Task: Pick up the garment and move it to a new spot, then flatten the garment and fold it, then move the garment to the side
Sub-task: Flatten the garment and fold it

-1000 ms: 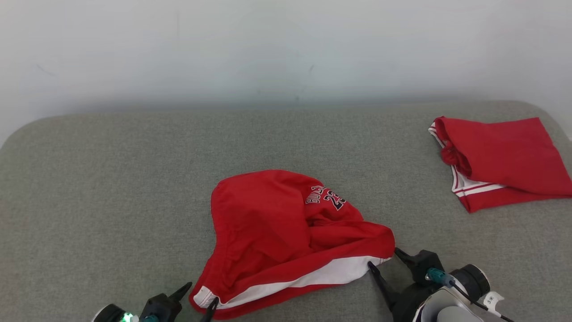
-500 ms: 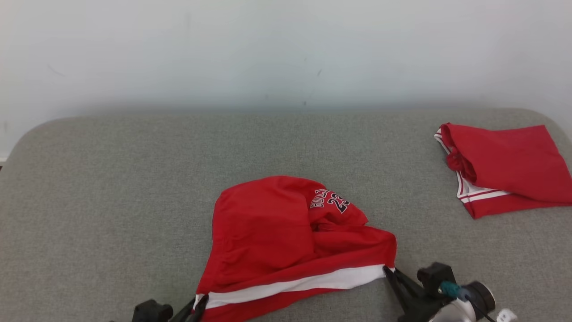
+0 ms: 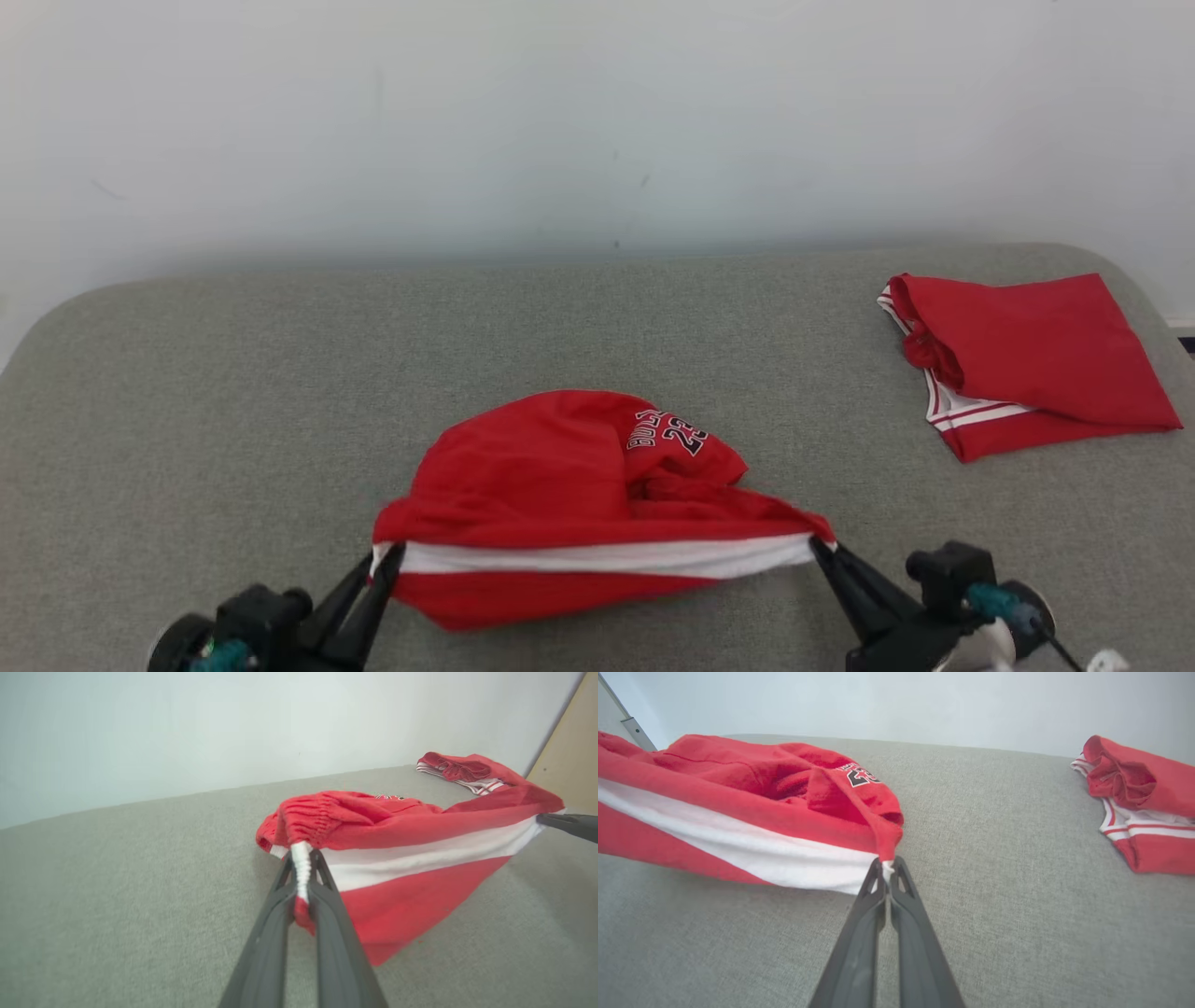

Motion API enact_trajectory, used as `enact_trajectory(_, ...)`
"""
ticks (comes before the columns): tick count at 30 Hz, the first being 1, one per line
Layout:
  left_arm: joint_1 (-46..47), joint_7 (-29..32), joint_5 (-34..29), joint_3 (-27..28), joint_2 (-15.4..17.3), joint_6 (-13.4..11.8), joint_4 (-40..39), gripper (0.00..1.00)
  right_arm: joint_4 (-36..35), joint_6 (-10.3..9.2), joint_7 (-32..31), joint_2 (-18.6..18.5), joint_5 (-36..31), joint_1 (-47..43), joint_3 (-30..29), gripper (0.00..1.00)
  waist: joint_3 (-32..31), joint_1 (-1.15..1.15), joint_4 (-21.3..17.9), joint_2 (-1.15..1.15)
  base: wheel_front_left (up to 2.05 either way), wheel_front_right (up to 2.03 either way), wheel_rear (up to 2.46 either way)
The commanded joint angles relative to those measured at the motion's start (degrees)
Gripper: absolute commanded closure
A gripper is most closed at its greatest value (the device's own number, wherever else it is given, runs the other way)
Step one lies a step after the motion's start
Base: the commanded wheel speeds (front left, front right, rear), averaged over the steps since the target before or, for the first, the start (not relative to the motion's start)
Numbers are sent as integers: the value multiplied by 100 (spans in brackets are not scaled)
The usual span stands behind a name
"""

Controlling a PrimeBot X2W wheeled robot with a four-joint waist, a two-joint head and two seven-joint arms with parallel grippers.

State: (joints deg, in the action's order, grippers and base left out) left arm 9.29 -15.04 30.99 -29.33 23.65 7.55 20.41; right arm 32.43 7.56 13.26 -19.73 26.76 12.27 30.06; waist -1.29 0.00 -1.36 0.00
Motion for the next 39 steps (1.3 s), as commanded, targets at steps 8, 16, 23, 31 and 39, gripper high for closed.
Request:
enact_trajectory(8, 2171, 681, 835, -641, 865, -15, -551, 100, -877, -12, -1028, -4, 1143, 1371, -130, 100, 504, 0, -287, 0, 0, 0, 0)
enact_trajectory(16, 4623, 1394, 1771, -947, 1320, -15, -300, 100, -554, -12, -1952, 333, 2080, 3372, -439, 100, 1485, 0, -541, 0, 0, 0, 0)
enact_trajectory(23, 7190, 1776, 2269, -1344, 1291, -15, 471, 100, 812, -12, -2477, 901, 2390, 5788, -1262, 100, 2479, 0, -718, 0, 0, 0, 0)
enact_trajectory(31, 8810, 1474, 2567, -1877, 1142, -15, 1073, 100, 1656, -12, -2404, 1106, 2088, 7381, -1652, 100, 2932, 0, -777, 0, 0, 0, 0)
enact_trajectory(39, 9397, 1174, 3064, -2577, 1139, -14, 1386, 100, 1949, -12, -2294, 1073, 1991, 7808, -1761, 100, 3086, 0, -799, 0, 0, 0, 0)
